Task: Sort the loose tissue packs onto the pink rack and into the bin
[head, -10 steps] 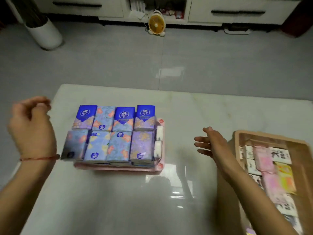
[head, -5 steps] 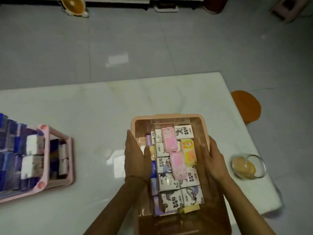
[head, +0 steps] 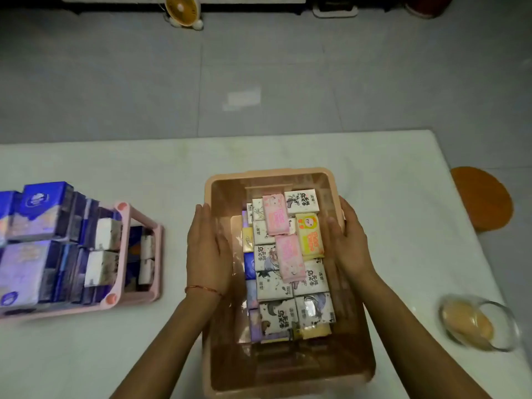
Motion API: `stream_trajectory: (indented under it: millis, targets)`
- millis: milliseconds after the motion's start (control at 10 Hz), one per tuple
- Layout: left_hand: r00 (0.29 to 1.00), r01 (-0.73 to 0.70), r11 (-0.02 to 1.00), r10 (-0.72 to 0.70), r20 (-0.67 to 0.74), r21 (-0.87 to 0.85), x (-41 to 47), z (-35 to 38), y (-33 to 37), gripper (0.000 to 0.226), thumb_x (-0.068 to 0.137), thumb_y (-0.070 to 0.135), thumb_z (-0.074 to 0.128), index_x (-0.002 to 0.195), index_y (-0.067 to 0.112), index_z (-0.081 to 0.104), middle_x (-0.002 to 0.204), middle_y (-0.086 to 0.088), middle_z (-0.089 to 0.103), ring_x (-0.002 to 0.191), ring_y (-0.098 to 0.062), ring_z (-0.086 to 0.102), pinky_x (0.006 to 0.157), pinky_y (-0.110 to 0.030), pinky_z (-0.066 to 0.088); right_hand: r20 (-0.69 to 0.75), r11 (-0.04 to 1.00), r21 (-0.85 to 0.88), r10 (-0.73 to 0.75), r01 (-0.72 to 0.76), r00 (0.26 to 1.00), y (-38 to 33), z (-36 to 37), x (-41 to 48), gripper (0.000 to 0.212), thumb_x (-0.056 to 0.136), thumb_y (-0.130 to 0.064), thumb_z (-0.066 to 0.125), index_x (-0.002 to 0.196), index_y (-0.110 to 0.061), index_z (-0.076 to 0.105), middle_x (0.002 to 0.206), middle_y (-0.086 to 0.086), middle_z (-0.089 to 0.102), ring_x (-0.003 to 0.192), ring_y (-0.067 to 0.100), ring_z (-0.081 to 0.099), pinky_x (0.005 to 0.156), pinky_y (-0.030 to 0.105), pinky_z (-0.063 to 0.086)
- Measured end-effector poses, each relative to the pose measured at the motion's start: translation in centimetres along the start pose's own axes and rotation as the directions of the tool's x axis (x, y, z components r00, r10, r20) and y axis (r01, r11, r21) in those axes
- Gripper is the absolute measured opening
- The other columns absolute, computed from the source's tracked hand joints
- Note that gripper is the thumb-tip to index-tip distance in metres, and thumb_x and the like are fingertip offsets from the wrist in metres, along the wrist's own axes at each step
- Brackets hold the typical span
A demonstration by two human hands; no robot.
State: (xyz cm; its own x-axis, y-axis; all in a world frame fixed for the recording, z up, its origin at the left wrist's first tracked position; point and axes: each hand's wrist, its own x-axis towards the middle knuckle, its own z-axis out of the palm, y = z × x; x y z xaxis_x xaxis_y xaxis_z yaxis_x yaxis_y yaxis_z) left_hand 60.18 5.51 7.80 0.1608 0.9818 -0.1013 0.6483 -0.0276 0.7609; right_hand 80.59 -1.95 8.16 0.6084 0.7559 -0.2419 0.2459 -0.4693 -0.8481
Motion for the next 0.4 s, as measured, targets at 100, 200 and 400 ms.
stream_trajectory:
  millis: [100,200,400]
  targets:
    - [1.0,-0.003,0.994,0.005,-0.022,0.108,-0.4,-3.2,-2.2,0.05,0.097,0.02,0.035,0.146,0.017,0.028,0.154,-0.003,0.023,0.143,-0.019,0.018,0.115,-0.031,0.013,0.037,0.999,0.028,-0.038,0.037,0.999,-2.4,4.9,1.6,0.048,0.097,-0.039,0.039,0.142,-0.023,0.036,0.13,-0.003,0.057,0.114,0.018,0.057,0.096,0.035,0.046]
    - [0.998,0.024,0.998,-0.02,-0.067,0.062,-1.2,-5.2,-2.2,0.051,0.093,0.023,0.036,0.143,0.015,0.034,0.15,-0.008,0.032,0.139,-0.024,0.027,0.115,-0.042,0.024,0.064,1.0,-0.013,-0.016,0.017,0.998,-3.8,7.4,2.9,0.045,0.101,-0.034,0.035,0.144,-0.023,0.032,0.126,0.001,0.059,0.11,0.02,0.058,0.088,0.024,0.043]
    - [0.973,-0.052,0.965,-0.008,-0.229,-0.256,-2.7,-11.3,1.4,0.038,0.092,0.034,0.043,0.124,0.018,0.054,0.122,0.009,0.059,0.121,-0.005,0.051,0.096,-0.022,0.047,0.049,0.994,-0.107,-0.025,0.03,0.998,-5.5,9.5,4.1,0.052,0.098,-0.044,0.032,0.145,-0.02,0.029,0.125,0.009,0.058,0.11,0.026,0.056,0.092,0.032,0.044]
